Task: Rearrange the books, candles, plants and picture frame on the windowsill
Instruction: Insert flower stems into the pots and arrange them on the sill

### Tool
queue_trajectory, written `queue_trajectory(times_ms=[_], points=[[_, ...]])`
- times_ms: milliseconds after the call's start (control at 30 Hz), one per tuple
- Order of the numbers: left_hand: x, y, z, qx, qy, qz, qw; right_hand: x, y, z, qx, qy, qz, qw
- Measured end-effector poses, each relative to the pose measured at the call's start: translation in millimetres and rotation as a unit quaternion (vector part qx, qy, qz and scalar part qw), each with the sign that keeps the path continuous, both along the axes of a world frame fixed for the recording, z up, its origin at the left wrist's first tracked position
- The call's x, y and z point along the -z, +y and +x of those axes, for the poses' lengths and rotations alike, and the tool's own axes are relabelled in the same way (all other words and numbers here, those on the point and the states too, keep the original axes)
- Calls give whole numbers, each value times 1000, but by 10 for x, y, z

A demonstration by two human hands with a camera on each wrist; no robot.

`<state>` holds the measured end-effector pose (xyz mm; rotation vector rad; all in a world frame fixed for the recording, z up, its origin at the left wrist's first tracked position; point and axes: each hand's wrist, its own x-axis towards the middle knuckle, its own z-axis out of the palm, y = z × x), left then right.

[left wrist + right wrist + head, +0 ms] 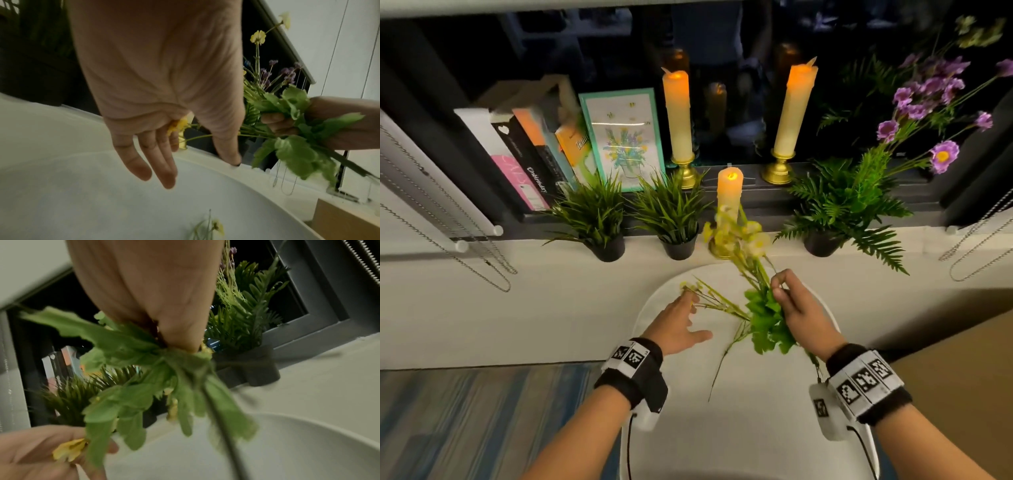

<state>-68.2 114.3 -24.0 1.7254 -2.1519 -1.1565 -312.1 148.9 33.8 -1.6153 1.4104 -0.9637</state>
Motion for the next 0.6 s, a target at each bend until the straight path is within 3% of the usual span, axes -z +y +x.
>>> queue_trajectory(times_ms=[133, 233, 333, 600], points=[[-242, 32, -87, -25, 126, 30, 991, -157, -31, 84, -3, -56, -25, 998], [-583, 38, -191, -39, 259, 8, 965, -261, -12, 184, -18, -82, -26, 996], [-855, -7, -294, -33, 340, -8, 940, -354, -6, 332, -48, -53, -26, 997], [-1267, -190, -160, -48, 350, -194, 915, -509, -294, 582, -88, 37, -74, 993]])
